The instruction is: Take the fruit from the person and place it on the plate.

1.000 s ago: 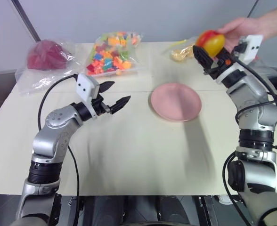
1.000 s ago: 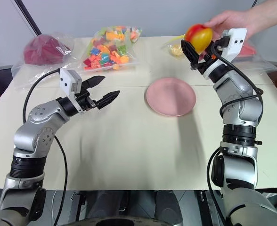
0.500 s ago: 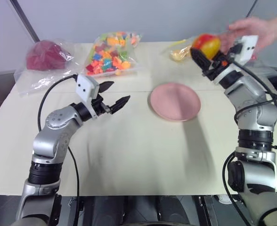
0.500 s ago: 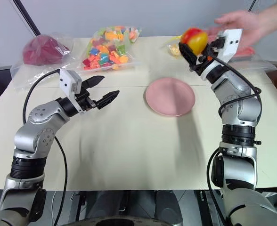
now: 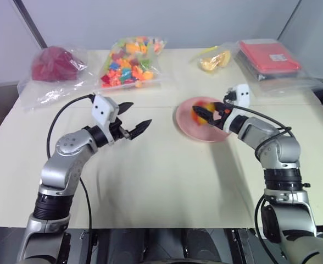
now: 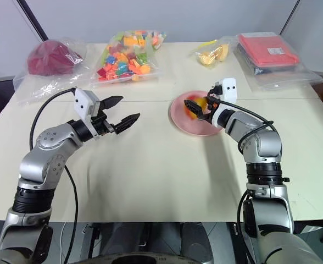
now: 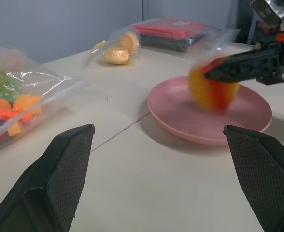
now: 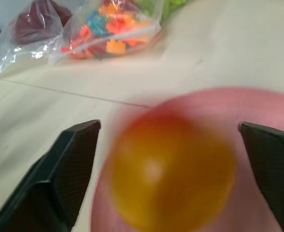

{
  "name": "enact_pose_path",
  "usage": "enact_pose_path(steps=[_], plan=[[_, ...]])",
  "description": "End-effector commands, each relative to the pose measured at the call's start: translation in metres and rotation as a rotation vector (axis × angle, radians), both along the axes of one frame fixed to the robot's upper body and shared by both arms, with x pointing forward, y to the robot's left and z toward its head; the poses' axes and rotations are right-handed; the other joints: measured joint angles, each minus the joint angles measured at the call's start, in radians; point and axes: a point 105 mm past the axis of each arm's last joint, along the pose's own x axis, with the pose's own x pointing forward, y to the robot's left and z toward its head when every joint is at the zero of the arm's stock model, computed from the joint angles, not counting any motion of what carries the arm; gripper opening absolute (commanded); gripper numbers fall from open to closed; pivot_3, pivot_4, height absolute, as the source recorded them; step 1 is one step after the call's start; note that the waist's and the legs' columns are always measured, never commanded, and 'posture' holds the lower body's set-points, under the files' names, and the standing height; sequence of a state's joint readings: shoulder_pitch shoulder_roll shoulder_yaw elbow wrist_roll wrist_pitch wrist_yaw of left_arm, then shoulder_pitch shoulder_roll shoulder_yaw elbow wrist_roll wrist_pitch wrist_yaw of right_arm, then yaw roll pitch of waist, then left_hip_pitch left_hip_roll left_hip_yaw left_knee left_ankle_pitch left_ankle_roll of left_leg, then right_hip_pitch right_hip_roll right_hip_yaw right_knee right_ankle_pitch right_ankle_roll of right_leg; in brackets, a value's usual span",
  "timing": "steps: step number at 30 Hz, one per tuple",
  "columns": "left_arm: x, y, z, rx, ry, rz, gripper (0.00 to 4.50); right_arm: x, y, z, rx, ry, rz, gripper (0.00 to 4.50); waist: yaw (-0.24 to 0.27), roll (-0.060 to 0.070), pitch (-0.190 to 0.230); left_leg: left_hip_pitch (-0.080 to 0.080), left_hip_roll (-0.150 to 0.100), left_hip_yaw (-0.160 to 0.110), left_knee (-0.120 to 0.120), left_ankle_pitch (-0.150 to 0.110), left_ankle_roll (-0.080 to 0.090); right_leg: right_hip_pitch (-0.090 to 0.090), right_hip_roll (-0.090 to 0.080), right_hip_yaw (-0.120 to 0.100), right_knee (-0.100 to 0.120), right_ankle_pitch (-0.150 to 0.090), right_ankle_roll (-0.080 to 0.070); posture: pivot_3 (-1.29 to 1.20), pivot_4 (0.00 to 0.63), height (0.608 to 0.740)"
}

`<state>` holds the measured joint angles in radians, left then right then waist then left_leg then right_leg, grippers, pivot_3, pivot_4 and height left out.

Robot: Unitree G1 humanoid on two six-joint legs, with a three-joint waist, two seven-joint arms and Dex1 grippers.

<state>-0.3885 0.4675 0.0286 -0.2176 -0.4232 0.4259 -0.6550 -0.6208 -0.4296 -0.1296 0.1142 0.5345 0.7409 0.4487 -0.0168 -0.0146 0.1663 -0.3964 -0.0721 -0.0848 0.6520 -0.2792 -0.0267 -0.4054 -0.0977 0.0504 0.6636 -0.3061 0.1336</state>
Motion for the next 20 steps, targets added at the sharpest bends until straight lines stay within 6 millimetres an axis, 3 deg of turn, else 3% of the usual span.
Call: enact_pose_path(steps=[1, 3, 7, 11, 15, 20], plan=[[-0.006, -0.001, 0.011, 0.001, -0.060, -0.006, 4.50, -0.002, -0.002, 0.020, 0.010, -0.074, 0.007, 4.44, 0.000, 0.000, 0.000, 0.000, 0.000, 0.000, 0.000, 0.000, 0.000, 0.000, 0.000, 0.000, 0.000, 0.000, 0.000, 0.00, 0.150, 0.740], [-0.006, -0.001, 0.011, 0.001, -0.060, -0.004, 4.50, 0.002, -0.009, 0.024, -0.035, -0.113, -0.043, 4.44, 0.000, 0.000, 0.000, 0.000, 0.000, 0.000, 0.000, 0.000, 0.000, 0.000, 0.000, 0.000, 0.000, 0.000, 0.000, 0.00, 0.150, 0.740], [-0.004, 0.004, 0.010, -0.002, -0.060, 0.022, 4.50, 0.000, -0.023, 0.051, -0.013, -0.215, -0.073, 4.44, 0.000, 0.000, 0.000, 0.000, 0.000, 0.000, 0.000, 0.000, 0.000, 0.000, 0.000, 0.000, 0.000, 0.000, 0.000, 0.00, 0.150, 0.740], [0.000, 0.014, 0.009, -0.027, -0.056, 0.076, 4.50, -0.007, -0.054, 0.072, -0.034, -0.301, -0.169, 4.44, 0.003, 0.000, 0.000, 0.000, 0.000, 0.000, 0.000, 0.000, 0.000, 0.000, 0.000, 0.000, 0.000, 0.000, 0.000, 0.00, 0.150, 0.740], [0.005, 0.026, 0.003, -0.035, -0.050, 0.157, 4.50, -0.023, -0.088, 0.068, -0.090, -0.312, -0.246, 4.44, 0.007, 0.000, 0.000, 0.000, 0.000, 0.000, 0.000, 0.000, 0.000, 0.001, 0.000, 0.000, 0.000, 0.000, 0.000, 0.00, 0.150, 0.740], [0.011, 0.046, -0.006, -0.088, -0.029, 0.279, 4.50, -0.045, -0.123, 0.048, -0.214, -0.306, -0.324, 4.44, 0.004, 0.000, 0.000, 0.000, 0.000, 0.000, 0.000, -0.001, 0.001, 0.001, 0.000, 0.000, 0.000, 0.000, 0.000, 0.00, 0.150, 0.740]])
